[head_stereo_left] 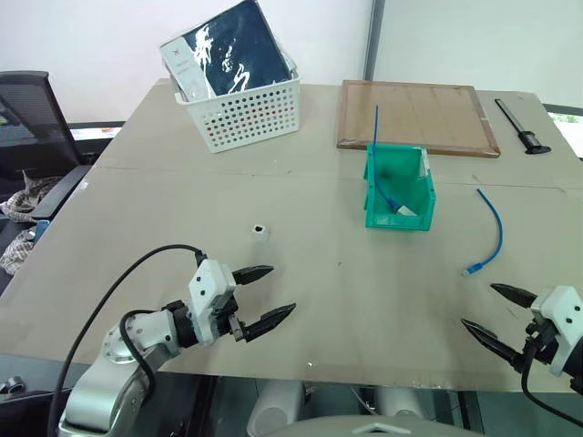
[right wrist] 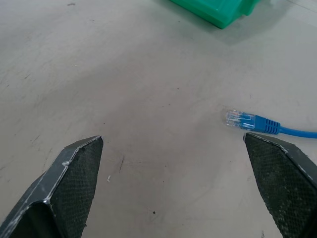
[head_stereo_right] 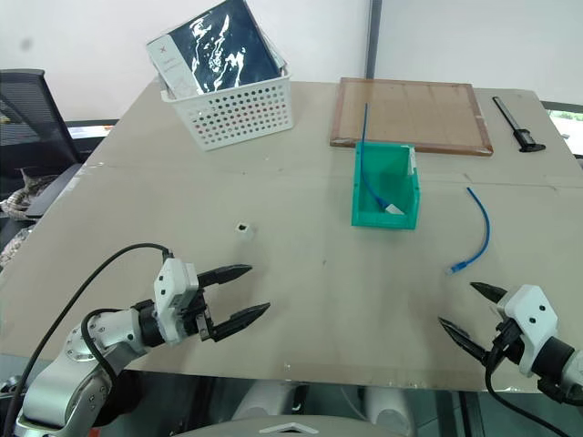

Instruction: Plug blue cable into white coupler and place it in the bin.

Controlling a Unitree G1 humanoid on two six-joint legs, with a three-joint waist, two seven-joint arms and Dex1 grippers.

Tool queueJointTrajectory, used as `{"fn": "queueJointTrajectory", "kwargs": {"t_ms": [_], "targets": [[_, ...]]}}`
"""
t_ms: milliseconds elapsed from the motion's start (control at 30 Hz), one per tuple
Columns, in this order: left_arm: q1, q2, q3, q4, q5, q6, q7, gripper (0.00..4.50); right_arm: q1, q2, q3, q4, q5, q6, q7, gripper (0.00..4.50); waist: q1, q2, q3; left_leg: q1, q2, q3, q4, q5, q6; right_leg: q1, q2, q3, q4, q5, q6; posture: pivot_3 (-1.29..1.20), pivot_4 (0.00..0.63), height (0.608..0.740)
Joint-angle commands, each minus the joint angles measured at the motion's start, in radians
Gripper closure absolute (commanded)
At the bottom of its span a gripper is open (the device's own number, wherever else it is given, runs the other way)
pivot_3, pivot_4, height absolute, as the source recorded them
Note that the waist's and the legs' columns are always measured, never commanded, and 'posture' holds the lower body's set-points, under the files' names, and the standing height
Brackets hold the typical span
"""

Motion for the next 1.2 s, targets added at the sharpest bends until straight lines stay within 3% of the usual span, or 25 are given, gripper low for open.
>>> {"fn": "queueJointTrajectory", "kwargs": {"t_ms": [33, 133, 333, 433, 467, 567, 700, 900, 1000, 1167, 1200], "targets": [[-0.028, 0.009, 0.007, -0.054, -0.028, 0.010, 0.002, 0.09, -0.021, -0.030, -0.023, -0.026, -0.010, -0.003, -0.001, 0.00, 0.000, 0.000, 0.000, 0.000, 0.000, 0.000, 0.000, 0.000, 0.000, 0.000, 0.000, 0.000, 0.000, 0.000, 0.000, 0.00, 0.150, 0.738], [-0.067, 0.019, 0.001, -0.090, -0.083, 0.067, -0.004, 0.09, -0.099, -0.138, -0.008, -0.029, -0.113, 0.019, -0.019, 0.00, -0.002, 0.000, 0.001, 0.000, 0.000, 0.001, 0.000, 0.000, 0.000, 0.000, 0.000, 0.000, 0.000, 0.000, 0.000, 0.00, 0.150, 0.738], [-0.093, 0.042, -0.026, -0.127, -0.106, 0.077, -0.057, 0.09, -0.293, -0.380, 0.065, 0.107, -0.115, 0.027, 0.170, 0.00, -0.002, -0.001, 0.002, 0.001, 0.000, 0.009, 0.000, 0.000, 0.000, 0.000, 0.000, -0.004, 0.000, 0.000, 0.000, 0.00, 0.150, 0.738], [-0.097, 0.046, -0.047, -0.121, -0.088, 0.052, -0.085, 0.09, -0.453, -0.485, 0.183, 0.265, -0.184, -0.059, 0.268, 0.00, -0.002, 0.001, 0.004, 0.001, 0.001, 0.010, 0.000, 0.000, 0.001, 0.000, 0.000, -0.005, 0.000, 0.002, -0.003, 0.00, 0.150, 0.738], [-0.095, 0.047, -0.054, -0.118, -0.079, 0.041, -0.094, 0.00, -0.516, -0.502, 0.231, 0.321, -0.211, -0.096, 0.293, 0.53, -0.005, 0.000, 0.004, 0.001, 0.001, 0.011, 0.000, 0.000, 0.001, 0.000, 0.000, -0.004, -0.001, 0.003, -0.004, 0.00, 0.150, 0.738], [-0.082, 0.049, -0.073, -0.105, -0.050, 0.007, -0.117, 0.00, -0.702, -0.504, 0.385, 0.474, -0.316, -0.215, 0.345, 1.51, -0.005, -0.001, 0.006, 0.001, 0.001, 0.012, 0.000, -0.001, 0.001, 0.000, 0.000, -0.004, -0.002, 0.003, -0.004, 0.00, 0.150, 0.738], [-0.074, 0.040, -0.078, -0.103, -0.032, -0.018, -0.111, 0.00, -0.858, -0.483, 0.530, 0.631, -0.435, -0.368, 0.397, 1.51, -0.004, -0.001, 0.007, 0.000, 0.001, 0.013, 0.000, -0.001, 0.001, 0.000, 0.000, -0.004, -0.003, 0.003, -0.004, 0.00, 0.150, 0.738], [-0.068, 0.029, -0.089, -0.114, -0.016, -0.027, -0.091, 0.00, -0.989, -0.446, 0.637, 0.788, -0.523, -0.493, 0.427, 1.51, -0.003, 0.000, 0.007, 0.000, 0.001, 0.013, 0.000, -0.001, 0.002, 0.000, 0.000, -0.003, -0.004, 0.003, -0.004, 0.00, 0.150, 0.738], [-0.072, 0.030, -0.093, -0.119, -0.016, -0.024, -0.082, 0.00, -1.019, -0.437, 0.664, 0.824, -0.534, -0.502, 0.461, 2.22, -0.005, 0.000, 0.007, 0.000, 0.001, 0.014, 0.000, -0.001, 0.002, 0.000, 0.000, -0.002, -0.004, 0.004, -0.004, 0.00, 0.150, 0.738], [-0.087, 0.034, -0.091, -0.120, -0.018, -0.015, -0.069, 0.00, -1.030, -0.419, 0.665, 0.753, -0.467, -0.369, 0.546, 4.44, -0.009, -0.001, 0.007, 0.002, 0.001, 0.014, 0.001, -0.001, 0.002, 0.001, 0.000, -0.002, -0.003, 0.004, -0.004, 0.00, 0.150, 0.738], [-0.088, 0.034, -0.091, -0.121, -0.018, -0.014, -0.065, 0.00, -1.025, -0.415, 0.661, 0.727, -0.454, -0.342, 0.556, 4.44, -0.010, -0.001, 0.007, 0.002, 0.001, 0.014, 0.001, -0.001, 0.002, 0.001, 0.000, -0.002, -0.002, 0.004, -0.005, 0.00, 0.150, 0.738]]}}
